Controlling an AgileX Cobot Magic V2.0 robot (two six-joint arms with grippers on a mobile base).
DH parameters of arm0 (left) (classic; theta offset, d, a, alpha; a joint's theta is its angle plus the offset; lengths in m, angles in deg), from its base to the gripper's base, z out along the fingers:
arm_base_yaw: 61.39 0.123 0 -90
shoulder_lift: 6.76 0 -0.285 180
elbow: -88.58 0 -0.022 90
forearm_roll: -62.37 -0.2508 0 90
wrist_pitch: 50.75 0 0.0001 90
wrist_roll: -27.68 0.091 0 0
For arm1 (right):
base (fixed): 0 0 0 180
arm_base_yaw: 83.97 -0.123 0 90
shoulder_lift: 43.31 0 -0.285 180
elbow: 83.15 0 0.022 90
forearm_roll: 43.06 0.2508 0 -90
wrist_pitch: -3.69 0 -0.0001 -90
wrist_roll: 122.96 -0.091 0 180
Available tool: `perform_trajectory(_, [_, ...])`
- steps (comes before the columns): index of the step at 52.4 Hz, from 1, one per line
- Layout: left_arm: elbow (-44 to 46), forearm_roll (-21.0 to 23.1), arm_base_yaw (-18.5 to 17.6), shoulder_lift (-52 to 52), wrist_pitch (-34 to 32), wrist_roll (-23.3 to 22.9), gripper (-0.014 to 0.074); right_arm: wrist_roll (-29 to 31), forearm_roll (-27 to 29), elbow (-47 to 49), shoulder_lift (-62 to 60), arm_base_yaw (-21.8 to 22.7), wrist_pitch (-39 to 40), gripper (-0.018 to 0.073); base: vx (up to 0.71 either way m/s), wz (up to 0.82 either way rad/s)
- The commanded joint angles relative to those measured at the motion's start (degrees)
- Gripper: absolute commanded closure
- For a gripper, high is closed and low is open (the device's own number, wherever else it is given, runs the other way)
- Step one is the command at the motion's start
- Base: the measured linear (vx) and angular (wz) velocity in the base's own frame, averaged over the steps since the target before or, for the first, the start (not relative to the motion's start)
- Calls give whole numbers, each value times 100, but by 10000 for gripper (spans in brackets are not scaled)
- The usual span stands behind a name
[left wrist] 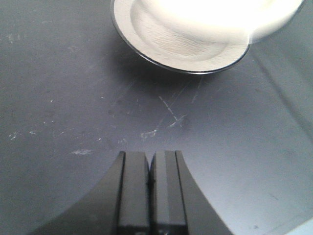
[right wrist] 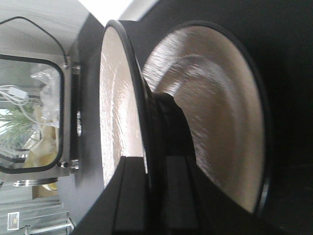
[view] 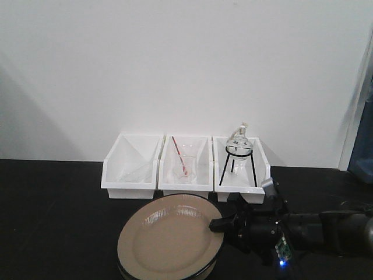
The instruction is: Arrange circular plates on left workspace
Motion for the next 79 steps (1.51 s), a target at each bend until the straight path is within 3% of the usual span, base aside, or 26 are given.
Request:
perform_trajectory(1, [92,344,4,-52,-210,-57,596,98,818,193,-196,26,-405,561,0,0])
perform_trajectory(17, [92,294,4,-52,-227,-46,596,521,818,193,93,26,-405,561,0,0])
perform_trajectory(26, [92,288,4,-52,-234,-46,596,1816,777,193,100,26,-397,525,0,0])
perform_trajectory(34, [92,277,4,-52,-228,-46,596,2887,777,193,100,26,-358,391,0,0])
perform_trajectory(44, [92,272,4,-52,-223,-46,596,3853,710,193,100,26,-314,140,0,0])
perform_trajectory(50, [92,272,4,-52,-223,-46,596,4451,669,193,100,26,-81,68,0,0])
perform_trajectory(67, [92,223,4,-52,-229,-41,596,6182,383,193,-252,31,1312,74,0,0])
perform_trajectory(74, [92,217,4,-52,-328,-1,596,6391,-30,193,-663,35,2024,120,0,0])
perform_trajectory(79, [92,155,4,-52,-396,-1,596,6129,-320,159,-1170,35,2665,234,0,0])
